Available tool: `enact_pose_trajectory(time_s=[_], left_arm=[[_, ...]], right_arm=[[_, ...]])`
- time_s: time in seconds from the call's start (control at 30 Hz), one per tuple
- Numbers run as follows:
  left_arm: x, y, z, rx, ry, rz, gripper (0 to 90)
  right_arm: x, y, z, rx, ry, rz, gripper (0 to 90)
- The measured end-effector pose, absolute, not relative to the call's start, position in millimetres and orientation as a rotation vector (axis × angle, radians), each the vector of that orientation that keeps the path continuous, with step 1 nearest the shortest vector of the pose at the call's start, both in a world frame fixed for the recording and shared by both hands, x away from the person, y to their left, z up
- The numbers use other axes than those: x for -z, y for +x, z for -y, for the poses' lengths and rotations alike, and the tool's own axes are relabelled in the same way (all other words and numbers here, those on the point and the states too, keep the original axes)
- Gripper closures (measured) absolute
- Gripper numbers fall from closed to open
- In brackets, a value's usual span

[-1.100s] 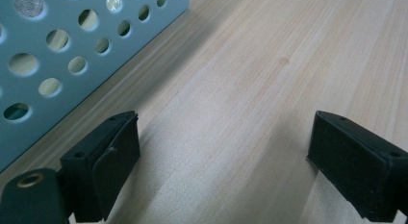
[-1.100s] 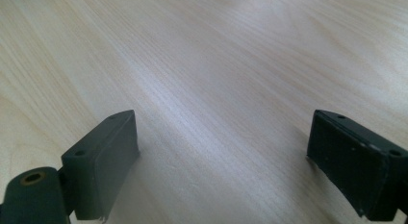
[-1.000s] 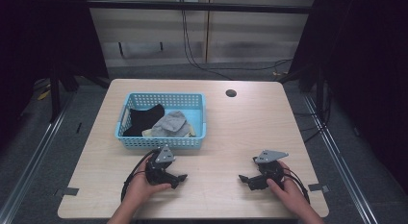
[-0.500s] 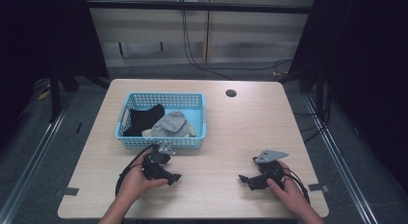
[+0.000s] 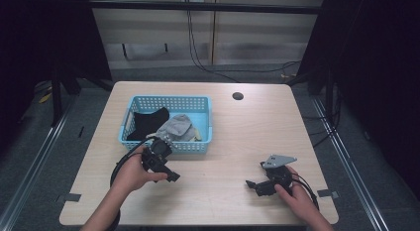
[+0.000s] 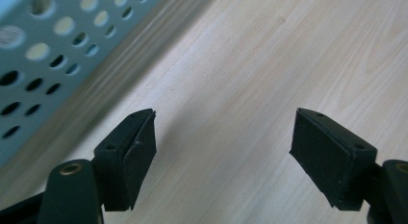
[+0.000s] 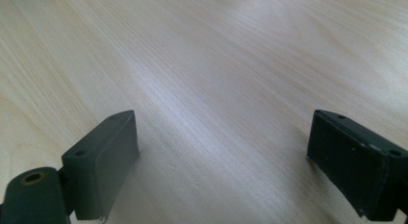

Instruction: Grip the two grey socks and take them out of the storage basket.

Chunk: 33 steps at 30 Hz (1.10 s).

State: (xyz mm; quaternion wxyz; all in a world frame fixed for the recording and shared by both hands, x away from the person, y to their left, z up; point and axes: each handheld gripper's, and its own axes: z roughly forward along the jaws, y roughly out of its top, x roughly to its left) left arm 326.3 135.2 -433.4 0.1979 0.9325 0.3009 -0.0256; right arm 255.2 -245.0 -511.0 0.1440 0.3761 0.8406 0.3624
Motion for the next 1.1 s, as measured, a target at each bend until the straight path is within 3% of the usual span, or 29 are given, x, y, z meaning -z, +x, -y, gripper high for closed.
enact_pose_trajectory(time_s=[0.47, 0.83, 1.1], left_arm=[[400, 345, -133, 0.131, 2.643, -0.859, 23.5], [374, 369, -132, 0.103, 2.599, -0.919, 24.5], [375, 395, -130, 0.063, 2.578, -0.988, 24.6]], right_arm=[[511, 255, 245, -1.045, 1.084, -2.423, 10.1], [511, 255, 245, -1.044, 1.082, -2.423, 10.1], [511, 255, 245, -1.046, 1.087, -2.42, 10.1]])
